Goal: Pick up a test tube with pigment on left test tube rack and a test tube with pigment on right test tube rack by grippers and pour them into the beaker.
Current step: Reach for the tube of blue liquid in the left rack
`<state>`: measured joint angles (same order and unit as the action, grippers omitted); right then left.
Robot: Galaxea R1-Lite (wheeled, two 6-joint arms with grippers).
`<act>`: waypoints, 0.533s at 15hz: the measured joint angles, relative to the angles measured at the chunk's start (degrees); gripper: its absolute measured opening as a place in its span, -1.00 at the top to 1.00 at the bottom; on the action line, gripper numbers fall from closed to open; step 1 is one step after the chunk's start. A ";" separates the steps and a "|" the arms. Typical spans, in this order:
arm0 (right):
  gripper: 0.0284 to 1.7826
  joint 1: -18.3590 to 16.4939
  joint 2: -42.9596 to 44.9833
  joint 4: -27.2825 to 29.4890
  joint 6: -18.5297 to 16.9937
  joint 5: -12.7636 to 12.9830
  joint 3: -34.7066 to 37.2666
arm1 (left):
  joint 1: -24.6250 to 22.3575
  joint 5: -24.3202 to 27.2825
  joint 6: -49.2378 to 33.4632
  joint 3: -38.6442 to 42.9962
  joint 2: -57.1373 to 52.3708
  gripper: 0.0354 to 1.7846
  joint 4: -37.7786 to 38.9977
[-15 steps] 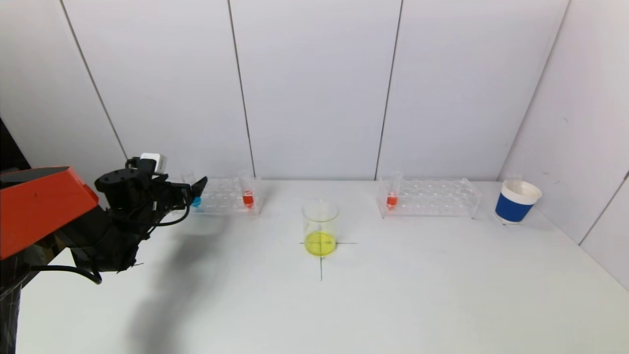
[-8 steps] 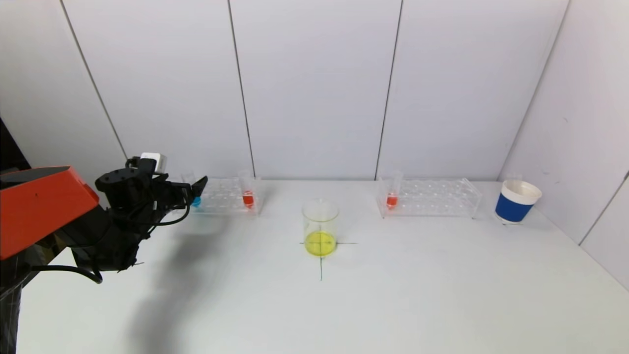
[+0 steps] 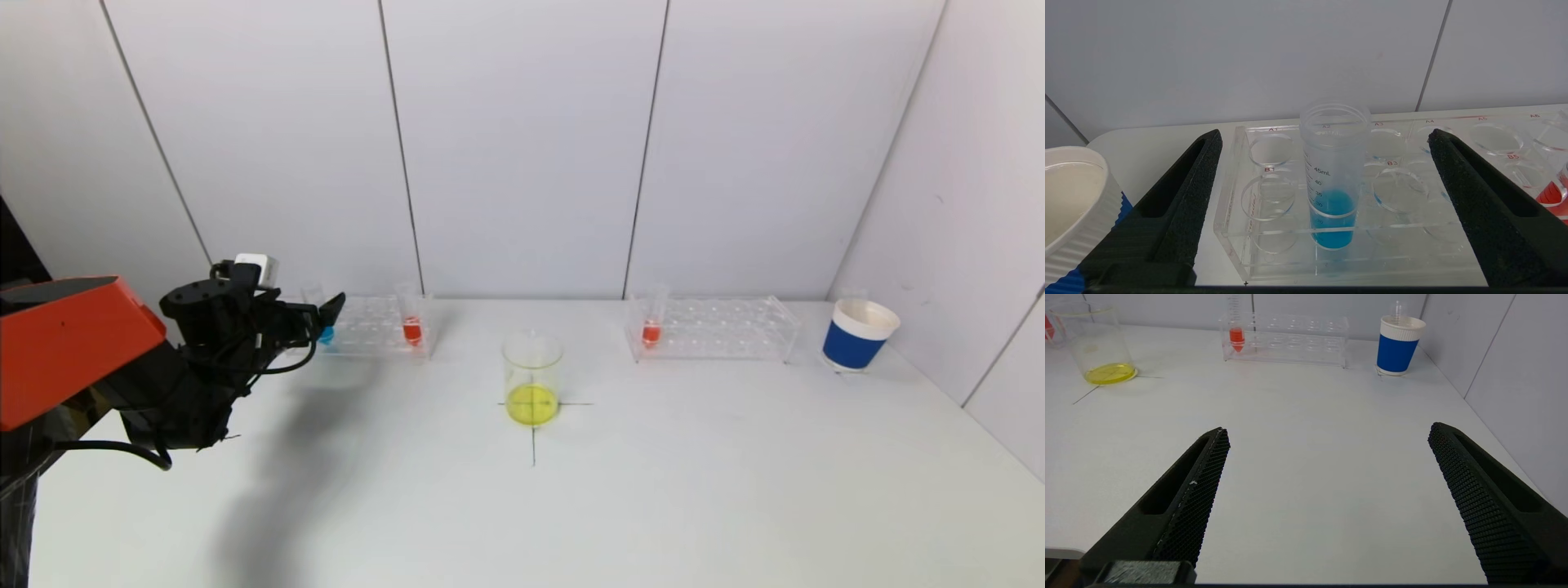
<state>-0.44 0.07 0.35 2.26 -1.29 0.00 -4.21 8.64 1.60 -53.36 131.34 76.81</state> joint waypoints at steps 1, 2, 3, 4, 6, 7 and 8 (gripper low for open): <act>-0.99 0.00 0.00 0.00 0.00 0.00 0.00 | 0.00 0.01 0.02 0.00 0.05 -0.98 -0.02; -0.99 0.00 0.00 0.00 0.02 0.00 0.00 | 0.00 0.01 0.00 0.00 0.07 -0.98 -0.05; -0.99 0.00 0.00 0.00 0.00 0.00 0.00 | 0.00 0.01 0.02 0.00 0.09 -0.98 -0.07; -0.99 0.00 0.00 0.02 0.00 0.00 0.00 | 0.00 0.00 0.02 0.00 0.11 -0.98 -0.05; -0.99 0.00 0.00 0.00 0.00 0.00 0.00 | 0.00 0.00 0.05 -0.05 0.24 -0.98 -0.07; -0.99 0.00 0.00 0.00 0.02 0.00 0.00 | 0.00 0.00 0.02 -0.06 0.28 -0.96 -0.07; -0.99 -0.02 0.00 0.00 0.02 0.00 0.00 | 0.00 0.01 0.05 -0.13 0.30 -0.91 -0.09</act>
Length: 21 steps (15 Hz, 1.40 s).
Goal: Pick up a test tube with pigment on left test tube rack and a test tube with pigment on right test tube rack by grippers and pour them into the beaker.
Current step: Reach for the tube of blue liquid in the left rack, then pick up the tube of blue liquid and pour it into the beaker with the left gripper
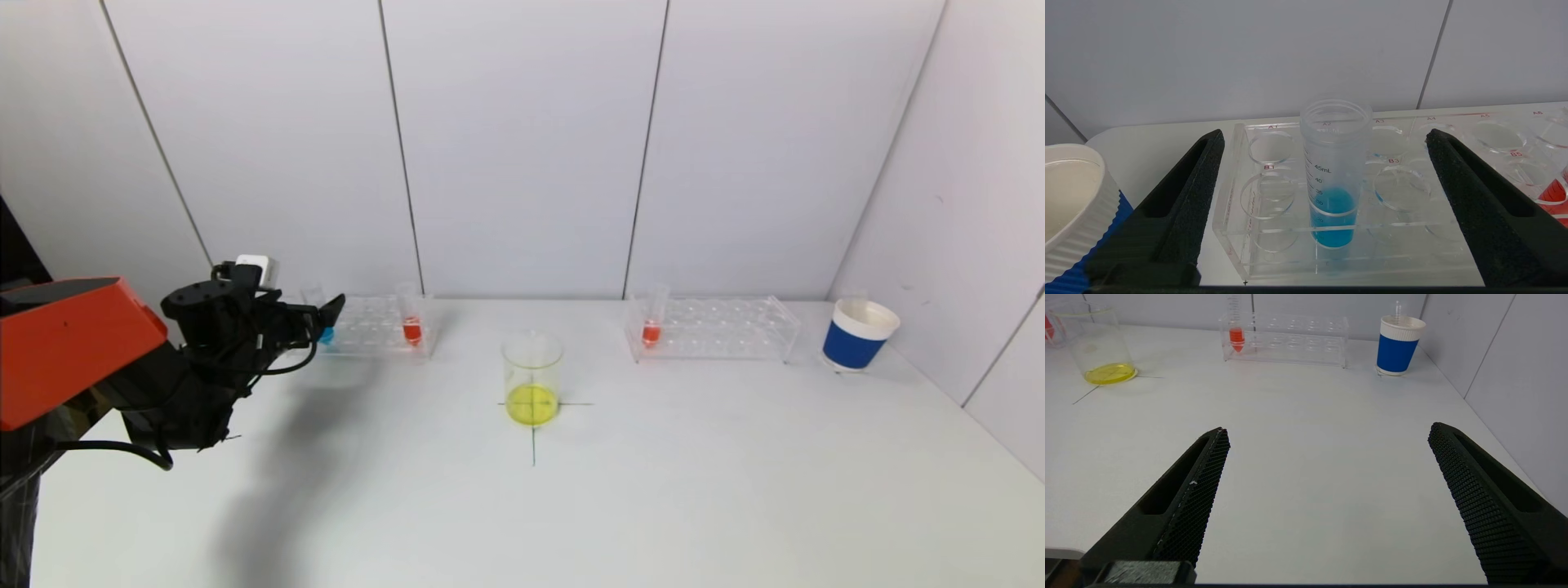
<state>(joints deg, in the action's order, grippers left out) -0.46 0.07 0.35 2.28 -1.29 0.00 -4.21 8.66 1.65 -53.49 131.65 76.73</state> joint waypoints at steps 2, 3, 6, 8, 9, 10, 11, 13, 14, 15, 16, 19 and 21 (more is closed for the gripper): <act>-0.99 0.02 0.00 0.00 -0.02 0.00 0.00 | 0.00 -0.01 -0.07 -0.12 0.09 -0.73 -0.02; -0.99 0.02 0.00 0.00 -0.05 0.00 0.00 | 0.00 -0.01 -0.09 -0.22 0.09 -0.59 0.00; -0.99 0.02 0.00 0.00 -0.02 0.02 0.00 | 0.00 0.00 -0.07 -0.33 0.20 -0.01 0.00; -0.99 0.02 0.00 0.00 -0.05 0.00 0.00 | 0.00 0.05 -0.07 -0.59 0.30 0.40 -0.05; -0.99 0.02 0.00 0.00 -0.05 0.00 0.00 | 0.07 0.02 -0.09 -0.67 0.35 0.51 -0.13; -0.99 0.02 0.00 0.00 -0.02 0.02 0.00 | 0.02 0.05 -0.11 -0.69 0.40 0.55 -0.13; -0.99 0.02 0.00 0.00 0.02 0.00 0.00 | 0.02 0.05 -0.09 -0.72 0.41 0.56 -0.13; -0.99 0.02 0.00 0.00 -0.02 0.02 0.00 | 0.00 0.02 -0.09 -0.74 0.44 0.56 -0.18; -0.99 0.02 0.00 0.00 -0.05 0.00 0.00 | 0.00 0.02 -0.11 -0.74 0.44 0.56 -0.13; -0.99 0.02 0.00 0.00 -0.05 0.02 0.00 | 0.00 0.02 -0.07 -0.74 0.44 0.56 -0.13; -0.99 0.02 0.00 0.00 -0.02 0.00 0.00 | 0.00 0.00 -0.09 -0.74 0.44 0.56 -0.13; -0.99 0.02 0.00 0.02 -0.02 0.00 0.00 | 0.00 0.00 -0.09 -0.74 0.44 0.56 -0.11; -0.99 0.02 0.00 0.02 -0.02 0.00 0.00 | 0.00 -0.01 -0.05 -0.74 0.41 0.56 -0.11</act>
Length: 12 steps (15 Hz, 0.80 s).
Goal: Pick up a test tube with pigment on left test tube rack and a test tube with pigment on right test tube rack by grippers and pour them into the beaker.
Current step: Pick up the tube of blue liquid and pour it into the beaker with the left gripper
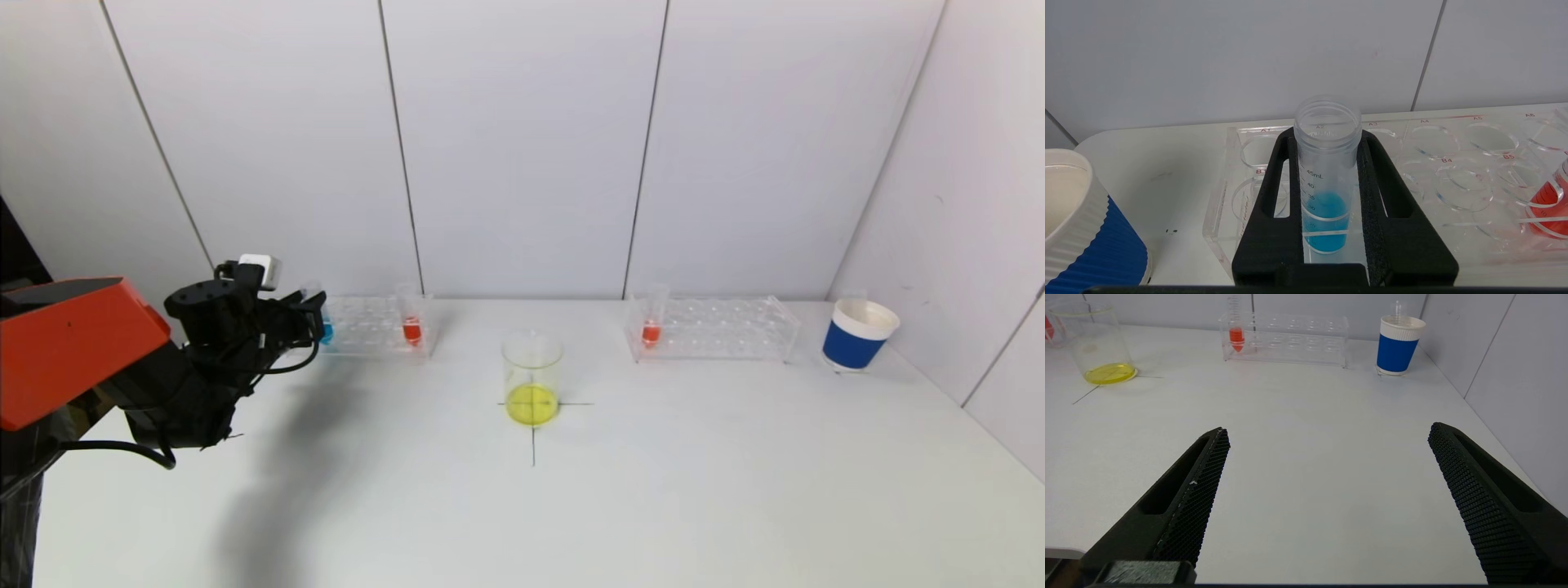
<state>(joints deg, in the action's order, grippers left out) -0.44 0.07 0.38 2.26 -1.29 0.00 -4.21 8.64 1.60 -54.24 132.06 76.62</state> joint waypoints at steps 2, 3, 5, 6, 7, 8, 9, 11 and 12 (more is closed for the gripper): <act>-0.99 0.00 0.00 0.00 0.00 0.00 0.00 | 0.00 0.00 -0.04 0.00 -0.09 0.56 -0.05; -0.99 0.00 0.00 0.00 0.00 0.00 0.00 | 0.00 0.01 -0.04 0.00 -0.20 0.56 -0.07; -0.99 0.00 0.00 -0.02 0.05 0.00 0.00 | 0.00 0.00 -0.04 0.00 -0.63 0.56 -0.11; -0.99 0.00 0.00 -0.02 0.02 0.00 0.00 | 0.00 -0.05 -0.06 0.00 -1.00 0.56 -0.35; -0.99 0.00 0.00 -0.02 0.02 0.00 0.00 | 0.00 -0.07 -0.11 0.00 -1.46 0.56 -0.77; -0.99 0.00 0.00 -0.02 0.00 0.00 0.00 | 0.00 -0.05 -0.11 0.00 -1.91 0.56 -1.16; -0.99 0.00 0.00 -0.02 0.02 0.00 0.00 | 0.00 -0.05 -0.09 0.00 -2.54 0.56 -1.65; -0.99 0.00 0.00 -0.05 0.00 0.00 0.00 | 0.00 -0.05 -0.11 -0.28 -3.71 0.56 -2.56; -0.99 0.00 0.00 -0.05 0.02 0.00 0.00 | 0.02 -0.05 -0.09 -0.61 -4.39 0.56 -3.33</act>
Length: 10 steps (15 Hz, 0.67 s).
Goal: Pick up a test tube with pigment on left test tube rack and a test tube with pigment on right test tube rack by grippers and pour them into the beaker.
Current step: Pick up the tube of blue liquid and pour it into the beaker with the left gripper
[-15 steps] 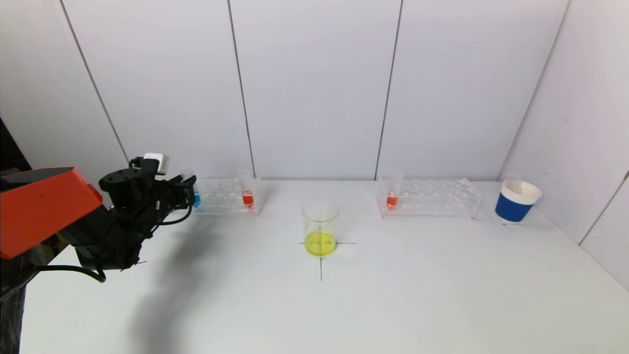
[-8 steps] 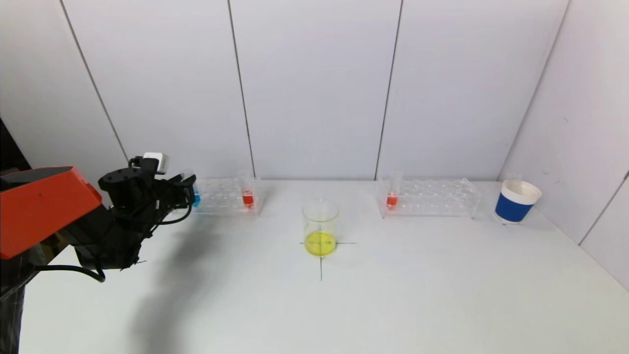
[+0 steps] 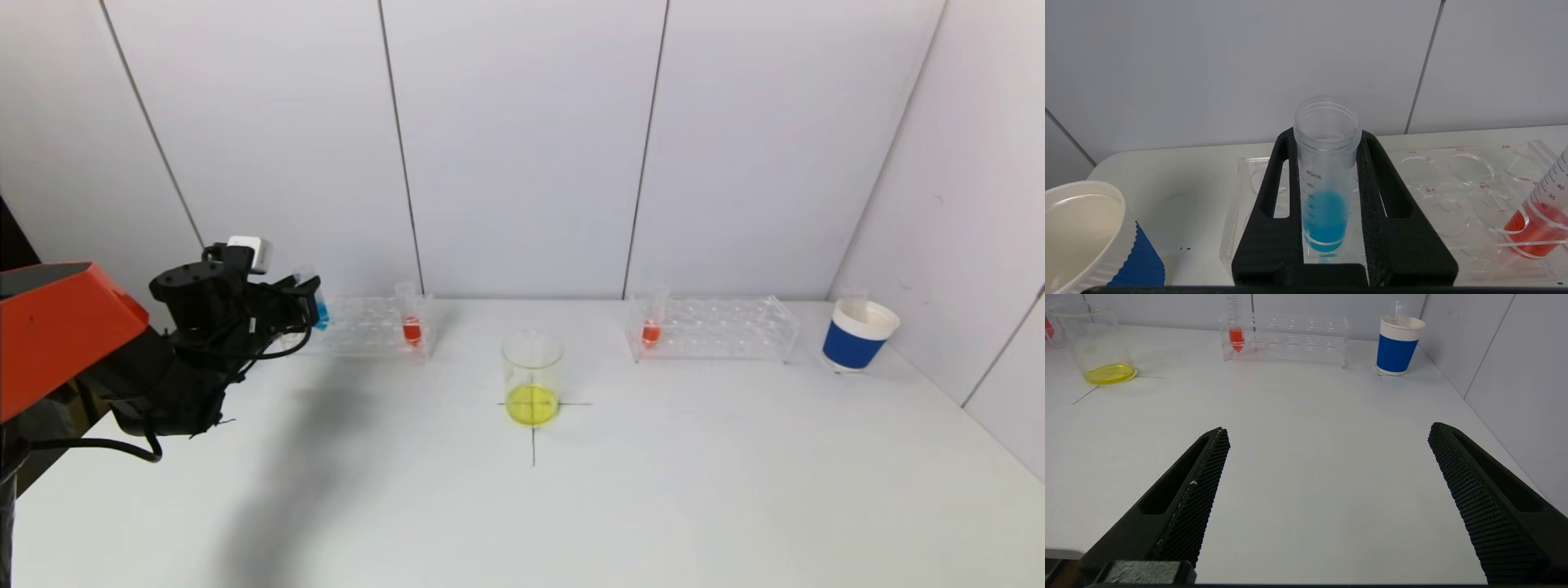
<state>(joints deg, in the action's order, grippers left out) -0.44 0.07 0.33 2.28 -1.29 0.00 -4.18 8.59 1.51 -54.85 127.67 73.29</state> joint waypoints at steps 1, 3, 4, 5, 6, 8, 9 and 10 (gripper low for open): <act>-0.99 0.00 0.00 0.00 -0.02 0.00 0.00 | 0.02 -0.05 0.02 -0.37 -0.63 0.56 -0.91; -0.99 0.00 0.00 0.00 -0.02 0.00 0.00 | 0.07 -0.06 0.05 -1.24 -1.96 0.56 -2.43; -0.99 0.00 0.00 0.02 -0.02 0.00 0.00 | 0.07 -0.09 0.05 -1.66 -2.60 0.56 -3.32; -0.99 0.00 0.00 0.02 -0.02 0.00 0.00 | 0.07 -0.09 0.06 -2.16 -3.19 0.56 -4.17; -0.99 0.00 0.00 0.02 0.00 0.00 0.00 | 0.07 -0.09 0.05 -2.73 -3.78 0.56 -5.05; -0.99 0.00 0.00 0.02 0.00 0.00 0.00 | 0.07 -0.06 0.13 -3.84 -5.02 0.56 -6.81; -0.99 0.00 0.00 0.00 -0.02 0.00 0.00 | 0.07 -0.06 0.13 -4.50 -5.84 0.56 -7.97; -0.99 0.00 0.00 0.02 -0.02 0.00 0.00 | 0.07 -0.05 0.13 -5.21 -6.64 0.56 -9.20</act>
<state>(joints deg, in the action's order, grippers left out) -0.44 0.07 0.35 2.26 -1.29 0.00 -4.11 8.55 1.65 -60.05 121.03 64.09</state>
